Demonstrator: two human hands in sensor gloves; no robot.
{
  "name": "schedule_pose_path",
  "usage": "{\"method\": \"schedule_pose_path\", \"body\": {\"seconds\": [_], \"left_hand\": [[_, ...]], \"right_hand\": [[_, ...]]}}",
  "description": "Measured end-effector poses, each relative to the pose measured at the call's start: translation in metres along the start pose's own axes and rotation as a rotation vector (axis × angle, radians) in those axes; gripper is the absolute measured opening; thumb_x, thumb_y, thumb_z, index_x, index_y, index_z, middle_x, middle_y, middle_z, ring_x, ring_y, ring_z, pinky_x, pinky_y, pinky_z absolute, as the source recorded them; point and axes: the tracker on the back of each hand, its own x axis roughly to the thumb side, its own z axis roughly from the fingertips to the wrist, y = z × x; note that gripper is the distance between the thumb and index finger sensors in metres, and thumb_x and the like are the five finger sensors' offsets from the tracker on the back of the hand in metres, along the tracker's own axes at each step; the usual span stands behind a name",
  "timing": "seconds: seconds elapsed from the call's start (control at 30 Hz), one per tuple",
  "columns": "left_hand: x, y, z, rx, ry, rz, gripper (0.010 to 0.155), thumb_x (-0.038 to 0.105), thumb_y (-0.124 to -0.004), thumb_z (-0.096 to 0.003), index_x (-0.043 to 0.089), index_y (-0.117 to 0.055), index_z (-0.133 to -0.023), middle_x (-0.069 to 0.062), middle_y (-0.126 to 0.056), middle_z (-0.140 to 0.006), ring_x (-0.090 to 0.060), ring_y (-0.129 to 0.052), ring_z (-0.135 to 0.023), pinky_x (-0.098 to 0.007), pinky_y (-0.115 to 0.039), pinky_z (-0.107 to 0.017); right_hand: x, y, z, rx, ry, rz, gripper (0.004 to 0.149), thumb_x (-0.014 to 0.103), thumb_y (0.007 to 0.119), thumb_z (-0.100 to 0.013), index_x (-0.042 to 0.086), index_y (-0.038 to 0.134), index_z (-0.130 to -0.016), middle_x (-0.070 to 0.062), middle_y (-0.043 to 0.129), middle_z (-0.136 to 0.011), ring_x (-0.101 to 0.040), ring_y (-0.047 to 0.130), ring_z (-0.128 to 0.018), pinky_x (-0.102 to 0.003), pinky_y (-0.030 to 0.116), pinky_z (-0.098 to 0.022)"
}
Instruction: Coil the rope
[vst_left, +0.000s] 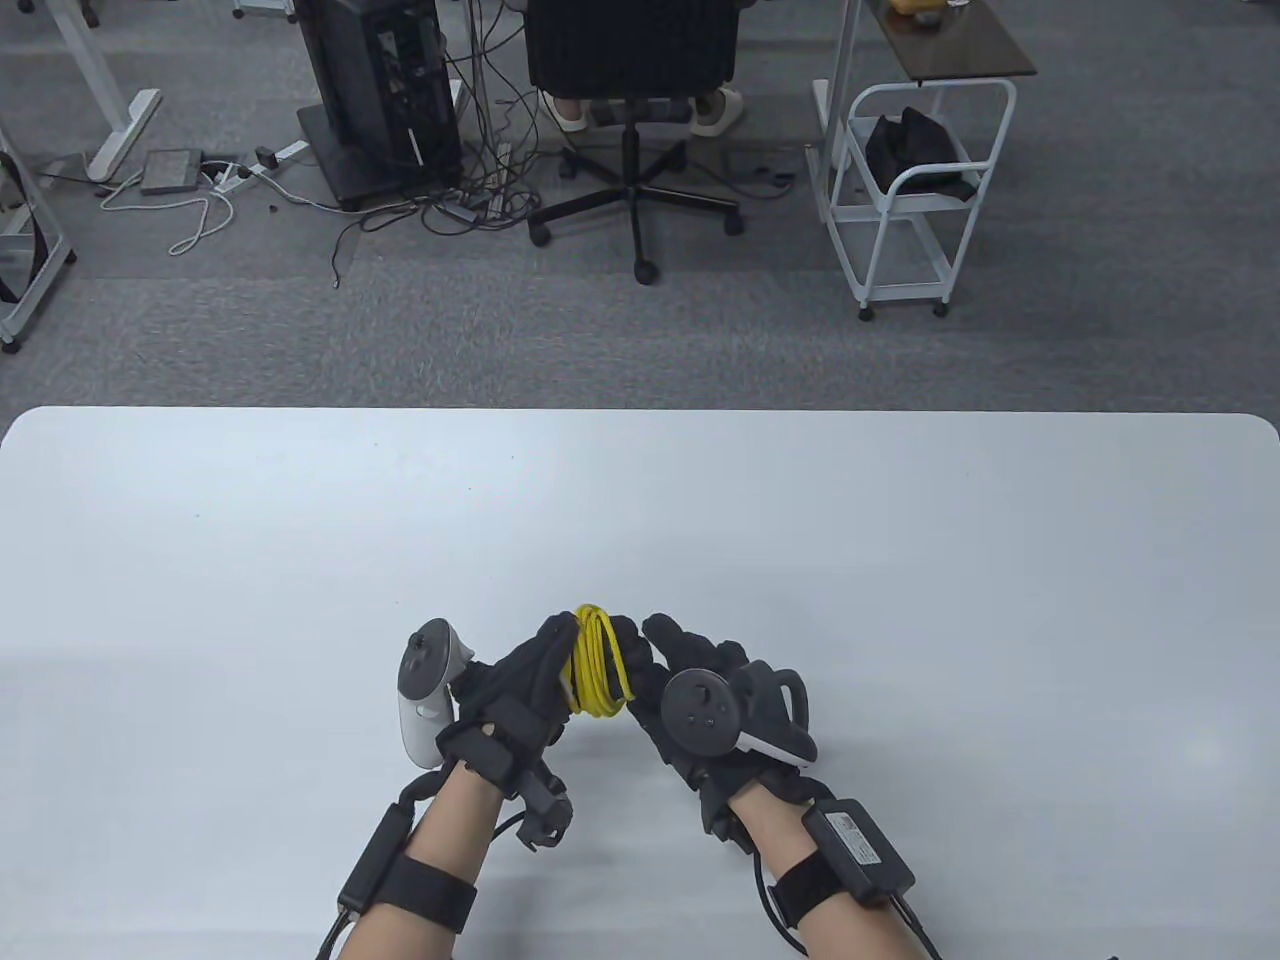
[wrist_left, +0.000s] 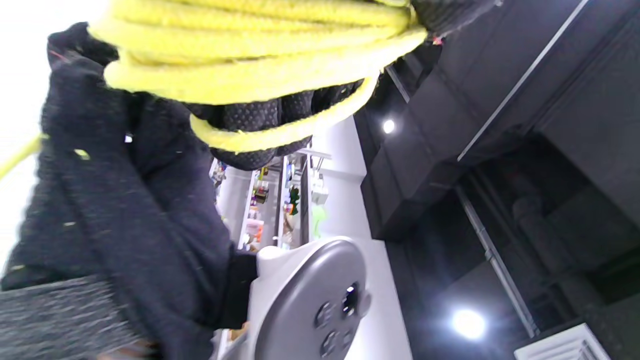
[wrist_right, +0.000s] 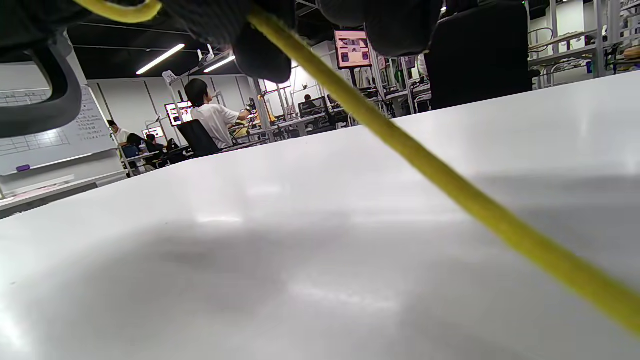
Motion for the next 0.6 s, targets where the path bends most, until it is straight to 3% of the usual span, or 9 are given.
{"method": "schedule_pose_path", "body": {"seconds": [0.6], "left_hand": [[-0.012, -0.011, -0.007, -0.231, 0.309, -0.31, 0.063, 0.05, -0.048, -0.0628, 0.013, -0.088, -0.095, -0.02, -0.1, -0.087, -0.033, -0.105, -0.068, -0.039, -0.08, -0.056]], "right_hand": [[-0.017, -0.019, 0.004, -0.126, 0.047, 0.009, 0.04, 0.037, 0.07, -0.059, 0.017, 0.072, -0.094, -0.022, 0.042, -0.117, -0.052, 0.063, -0.096, -0.077, 0.044, -0.066]]}}
